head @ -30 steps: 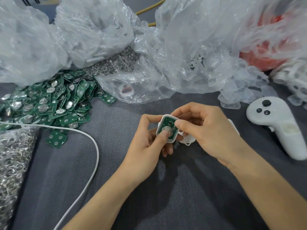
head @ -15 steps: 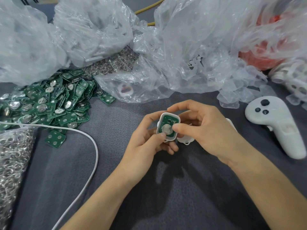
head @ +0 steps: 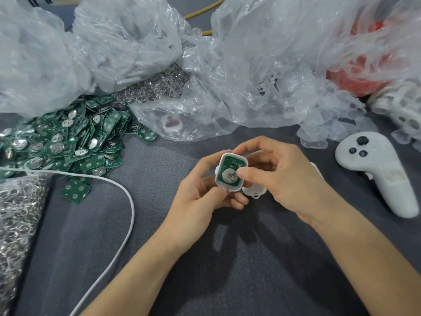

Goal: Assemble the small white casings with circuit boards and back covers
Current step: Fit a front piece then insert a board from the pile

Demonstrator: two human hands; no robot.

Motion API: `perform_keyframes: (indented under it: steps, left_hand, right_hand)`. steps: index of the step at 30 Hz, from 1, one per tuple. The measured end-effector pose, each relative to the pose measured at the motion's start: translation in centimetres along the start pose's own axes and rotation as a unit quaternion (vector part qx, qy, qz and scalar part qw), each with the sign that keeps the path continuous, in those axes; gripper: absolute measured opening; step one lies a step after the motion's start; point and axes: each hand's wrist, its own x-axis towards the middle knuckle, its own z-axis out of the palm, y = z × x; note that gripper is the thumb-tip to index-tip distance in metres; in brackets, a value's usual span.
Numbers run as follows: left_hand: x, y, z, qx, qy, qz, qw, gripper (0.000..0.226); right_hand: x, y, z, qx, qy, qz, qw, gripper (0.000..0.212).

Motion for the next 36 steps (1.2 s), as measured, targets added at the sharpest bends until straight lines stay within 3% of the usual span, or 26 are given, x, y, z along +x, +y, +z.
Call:
perform_keyframes:
  steps: [4,8,14,36]
  left_hand:
    - [0.0,0.0,0.0,-0.003,0.013,-0.004,1.0,0.046]
    - [0.0,0.1,0.1,-0.002,0.023,-0.007,1.0,0.048]
    - [0.1,-0.2,0.0,-0.007,0.022,-0.015,1.0,0.056]
    - [0.3,-0.9,-0.6,0.002,0.015,-0.025,1.0,0.056]
  right_hand:
    - [-0.1,0.1,0.3,-0.032,0.034,-0.01,0.999,0.026]
    - [-0.4,-0.6,0.7,-0.16,0.11,-0.119,0.974,0.028]
    - [-0.6,-0.5,0.8,-0.321,0.059,-0.198,0.924,0.02]
    - [-0.1,0.3,0.7,-0.337,0.062,-0.248,0.906,0.014]
